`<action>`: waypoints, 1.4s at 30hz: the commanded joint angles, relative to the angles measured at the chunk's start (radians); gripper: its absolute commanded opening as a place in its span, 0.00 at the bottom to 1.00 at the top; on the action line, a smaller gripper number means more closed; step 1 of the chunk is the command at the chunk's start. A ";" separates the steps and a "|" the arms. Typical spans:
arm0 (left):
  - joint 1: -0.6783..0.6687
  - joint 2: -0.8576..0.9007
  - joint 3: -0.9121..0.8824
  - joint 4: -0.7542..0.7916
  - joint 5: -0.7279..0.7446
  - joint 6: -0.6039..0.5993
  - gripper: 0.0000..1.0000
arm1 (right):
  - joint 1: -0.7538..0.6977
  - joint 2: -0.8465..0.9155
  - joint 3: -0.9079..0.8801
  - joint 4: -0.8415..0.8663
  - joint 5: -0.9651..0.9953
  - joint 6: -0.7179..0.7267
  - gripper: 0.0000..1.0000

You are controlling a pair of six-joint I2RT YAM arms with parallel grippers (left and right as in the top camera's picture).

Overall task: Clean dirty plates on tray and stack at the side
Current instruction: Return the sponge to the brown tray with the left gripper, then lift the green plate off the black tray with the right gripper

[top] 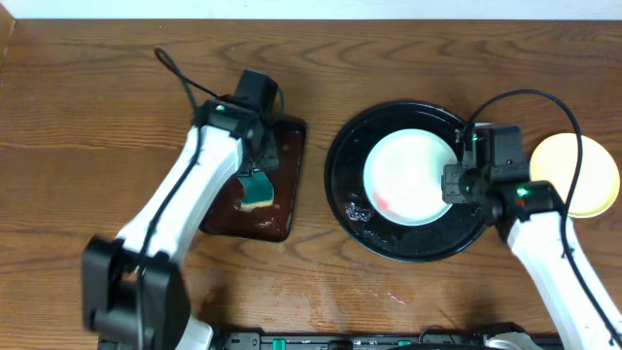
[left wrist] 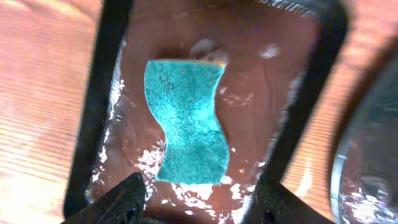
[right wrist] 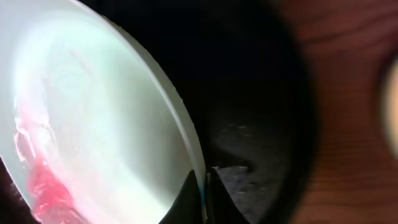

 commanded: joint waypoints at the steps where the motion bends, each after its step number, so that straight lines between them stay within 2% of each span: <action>1: 0.004 -0.102 0.022 -0.005 0.036 -0.001 0.60 | 0.066 -0.010 0.006 0.000 0.222 0.025 0.01; 7: 0.004 -0.234 0.022 -0.004 0.043 -0.001 0.63 | 0.233 -0.014 0.006 0.001 0.467 0.059 0.01; 8: 0.004 -0.249 0.022 -0.004 0.043 -0.001 0.79 | 0.279 -0.021 0.006 -0.005 0.521 0.072 0.01; 14: 0.004 -0.262 0.022 -0.004 0.043 -0.001 0.81 | 0.471 -0.051 0.006 0.009 0.781 0.084 0.01; 20: 0.004 -0.262 0.022 -0.004 0.043 -0.001 0.82 | 0.581 -0.055 0.006 0.035 0.930 0.027 0.01; 28: 0.004 -0.262 0.022 -0.004 0.043 -0.001 0.82 | 0.669 -0.056 0.006 0.080 0.937 -0.138 0.01; 34: 0.004 -0.262 0.022 -0.004 0.043 -0.001 0.82 | 0.728 -0.061 0.006 0.084 0.937 -0.191 0.01; 42: 0.004 -0.262 0.022 -0.004 0.043 -0.001 0.83 | 0.731 -0.061 0.006 0.093 0.980 -0.196 0.01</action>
